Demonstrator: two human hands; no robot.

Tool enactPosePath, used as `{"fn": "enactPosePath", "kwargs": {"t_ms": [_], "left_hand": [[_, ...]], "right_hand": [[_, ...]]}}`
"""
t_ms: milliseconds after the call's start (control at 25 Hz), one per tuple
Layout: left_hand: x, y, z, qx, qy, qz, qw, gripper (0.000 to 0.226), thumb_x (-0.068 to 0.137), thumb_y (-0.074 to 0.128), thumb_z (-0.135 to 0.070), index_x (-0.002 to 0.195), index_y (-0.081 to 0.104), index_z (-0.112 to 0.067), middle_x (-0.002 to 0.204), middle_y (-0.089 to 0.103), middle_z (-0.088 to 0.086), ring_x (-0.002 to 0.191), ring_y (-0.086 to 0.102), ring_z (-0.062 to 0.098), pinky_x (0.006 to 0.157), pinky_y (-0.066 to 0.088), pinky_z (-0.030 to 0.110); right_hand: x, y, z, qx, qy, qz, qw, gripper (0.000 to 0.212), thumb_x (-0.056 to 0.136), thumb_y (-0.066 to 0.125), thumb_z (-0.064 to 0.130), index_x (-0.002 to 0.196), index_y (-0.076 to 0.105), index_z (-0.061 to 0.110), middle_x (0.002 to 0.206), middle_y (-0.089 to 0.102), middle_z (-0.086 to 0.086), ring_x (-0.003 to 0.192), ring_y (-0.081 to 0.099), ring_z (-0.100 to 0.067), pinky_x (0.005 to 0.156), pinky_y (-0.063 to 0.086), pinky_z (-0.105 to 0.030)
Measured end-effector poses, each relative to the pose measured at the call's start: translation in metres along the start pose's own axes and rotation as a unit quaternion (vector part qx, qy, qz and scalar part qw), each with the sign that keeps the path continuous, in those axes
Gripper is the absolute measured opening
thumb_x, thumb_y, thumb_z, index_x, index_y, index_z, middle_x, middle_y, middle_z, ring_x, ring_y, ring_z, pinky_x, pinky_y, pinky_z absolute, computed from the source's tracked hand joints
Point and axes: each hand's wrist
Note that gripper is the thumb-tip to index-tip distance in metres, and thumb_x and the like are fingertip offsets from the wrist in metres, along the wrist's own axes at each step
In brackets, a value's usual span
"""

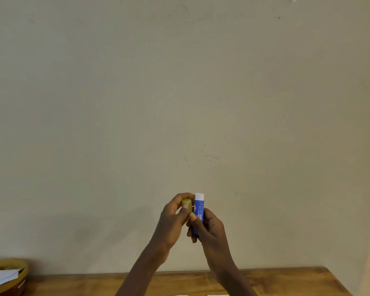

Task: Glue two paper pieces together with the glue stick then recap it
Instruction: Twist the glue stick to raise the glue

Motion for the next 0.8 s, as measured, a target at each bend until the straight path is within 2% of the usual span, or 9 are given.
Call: {"fn": "enactPosePath", "kwargs": {"t_ms": [160,240,400,480,600,720,800], "left_hand": [[-0.002,0.006,-0.002,-0.003,-0.02,-0.003,1.0,0.021,0.094,0.036,-0.022,0.107,0.052,-0.023,0.1,0.061,0.003,0.094,0.06,0.022,0.076,0.054,0.026],[-0.004,0.006,-0.002,-0.032,-0.036,0.004,0.999,0.018,0.093,0.038,-0.022,0.103,0.053,-0.023,0.099,0.061,0.006,0.093,0.061,0.023,0.076,0.054,0.026],[-0.005,-0.001,-0.004,-0.093,-0.058,0.027,0.994,0.011,0.087,0.048,-0.022,0.091,0.058,-0.025,0.088,0.064,0.005,0.082,0.062,0.02,0.066,0.056,0.02],[-0.004,-0.004,-0.003,-0.077,-0.059,0.024,0.995,0.009,0.085,0.053,-0.02,0.089,0.06,-0.024,0.091,0.065,0.006,0.082,0.063,0.021,0.065,0.056,0.018],[-0.005,-0.003,-0.005,-0.061,-0.057,-0.004,0.997,0.011,0.084,0.055,-0.018,0.094,0.059,-0.02,0.101,0.065,0.011,0.09,0.063,0.026,0.072,0.055,0.024],[-0.005,0.001,-0.009,-0.105,-0.043,-0.032,0.993,0.011,0.084,0.054,-0.016,0.092,0.057,-0.023,0.099,0.067,0.006,0.092,0.064,0.025,0.075,0.055,0.03],[-0.004,0.002,-0.011,-0.115,-0.032,-0.045,0.992,0.012,0.085,0.053,-0.015,0.089,0.057,-0.025,0.096,0.067,0.003,0.093,0.063,0.024,0.081,0.052,0.037]], "right_hand": [[0.0,-0.004,0.003,-0.036,-0.015,-0.01,0.999,0.01,0.087,0.051,0.015,0.089,0.056,0.024,0.069,0.062,-0.002,0.053,0.06,-0.008,0.051,0.05,-0.013],[-0.001,-0.004,0.003,-0.046,-0.02,-0.014,0.999,0.01,0.086,0.052,0.015,0.088,0.056,0.024,0.069,0.062,-0.001,0.053,0.06,-0.007,0.051,0.05,-0.013],[-0.001,-0.003,0.004,-0.07,-0.026,-0.006,0.997,0.009,0.085,0.053,0.015,0.085,0.057,0.023,0.065,0.061,0.001,0.051,0.059,-0.005,0.05,0.049,-0.012],[-0.001,-0.004,0.004,-0.078,-0.019,0.008,0.997,0.006,0.085,0.054,0.014,0.087,0.058,0.017,0.066,0.061,0.001,0.052,0.059,-0.003,0.051,0.049,-0.011],[-0.004,-0.003,0.004,-0.074,-0.01,0.023,0.997,0.02,0.085,0.053,0.019,0.1,0.057,0.007,0.071,0.062,0.001,0.056,0.062,-0.004,0.056,0.051,-0.012],[-0.01,0.002,0.004,-0.042,-0.009,-0.026,0.999,0.027,0.074,0.061,0.027,0.098,0.051,0.02,0.079,0.064,0.001,0.06,0.065,-0.006,0.057,0.052,-0.013],[-0.013,0.003,-0.001,-0.039,-0.022,-0.085,0.995,0.032,0.066,0.068,0.028,0.092,0.054,0.015,0.075,0.064,-0.001,0.056,0.065,-0.009,0.054,0.052,-0.013]]}}
Point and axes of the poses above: each hand's wrist, its own x-axis towards the middle knuckle, its own y-axis out of the palm, z = x × y
